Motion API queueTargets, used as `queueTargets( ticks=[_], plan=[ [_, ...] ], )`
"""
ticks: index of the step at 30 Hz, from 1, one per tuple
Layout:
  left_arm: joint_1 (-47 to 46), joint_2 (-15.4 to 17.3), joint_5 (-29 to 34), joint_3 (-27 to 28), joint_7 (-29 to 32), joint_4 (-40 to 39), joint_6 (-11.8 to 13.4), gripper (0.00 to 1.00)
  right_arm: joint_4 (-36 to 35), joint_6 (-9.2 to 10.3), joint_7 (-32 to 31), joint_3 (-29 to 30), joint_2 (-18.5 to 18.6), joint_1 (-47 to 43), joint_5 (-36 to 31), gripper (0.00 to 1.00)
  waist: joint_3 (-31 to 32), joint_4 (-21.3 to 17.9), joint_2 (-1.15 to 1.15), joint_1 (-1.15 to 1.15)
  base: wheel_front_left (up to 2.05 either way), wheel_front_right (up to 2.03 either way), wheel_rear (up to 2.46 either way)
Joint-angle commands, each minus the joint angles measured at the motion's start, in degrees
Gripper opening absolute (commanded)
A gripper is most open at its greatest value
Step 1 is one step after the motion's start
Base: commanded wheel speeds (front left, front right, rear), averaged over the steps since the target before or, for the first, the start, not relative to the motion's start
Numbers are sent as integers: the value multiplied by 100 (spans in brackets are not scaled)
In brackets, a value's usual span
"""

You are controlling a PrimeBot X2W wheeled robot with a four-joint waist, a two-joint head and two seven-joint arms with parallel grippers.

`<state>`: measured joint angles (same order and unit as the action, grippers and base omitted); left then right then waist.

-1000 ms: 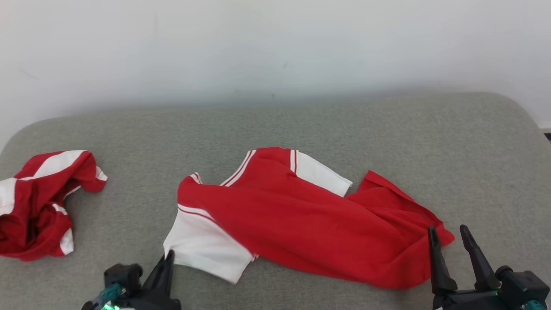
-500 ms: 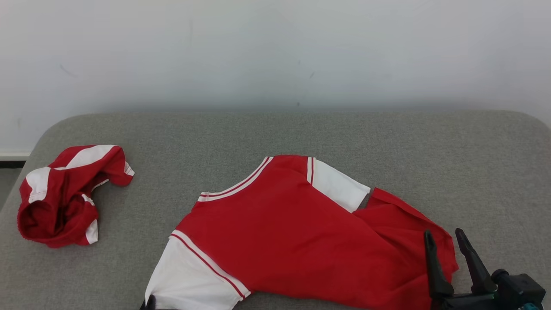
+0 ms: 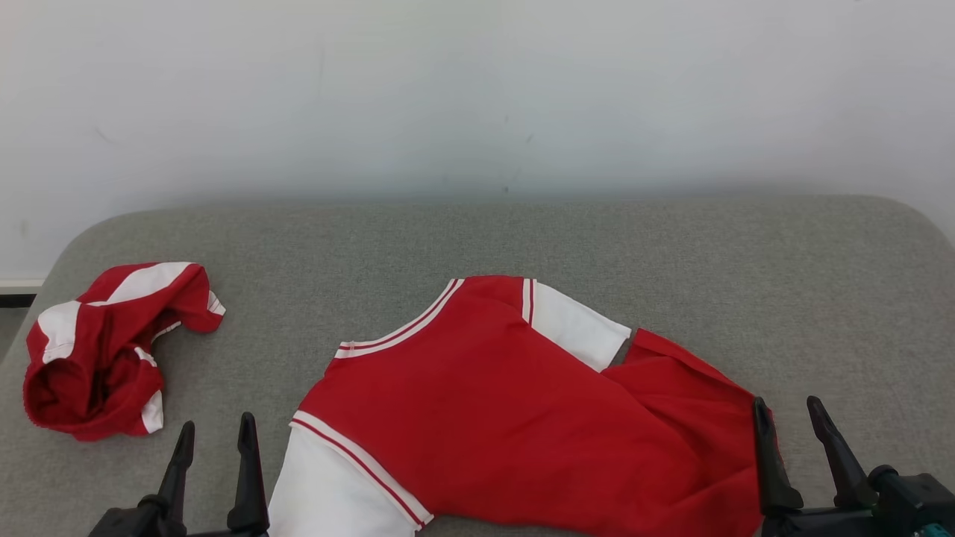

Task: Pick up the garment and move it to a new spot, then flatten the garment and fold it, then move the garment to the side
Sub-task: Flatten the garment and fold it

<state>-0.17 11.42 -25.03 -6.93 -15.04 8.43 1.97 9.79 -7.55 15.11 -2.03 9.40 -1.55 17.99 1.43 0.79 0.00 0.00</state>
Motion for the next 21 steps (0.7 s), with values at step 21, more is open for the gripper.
queueTargets(
  ticks=[21],
  plan=[
    [-10,-244,942,155,-18,218,-541,100,547,14,-204,-184,422,296,-26,100,-60,4,0,0,0,0,0]
  ],
)
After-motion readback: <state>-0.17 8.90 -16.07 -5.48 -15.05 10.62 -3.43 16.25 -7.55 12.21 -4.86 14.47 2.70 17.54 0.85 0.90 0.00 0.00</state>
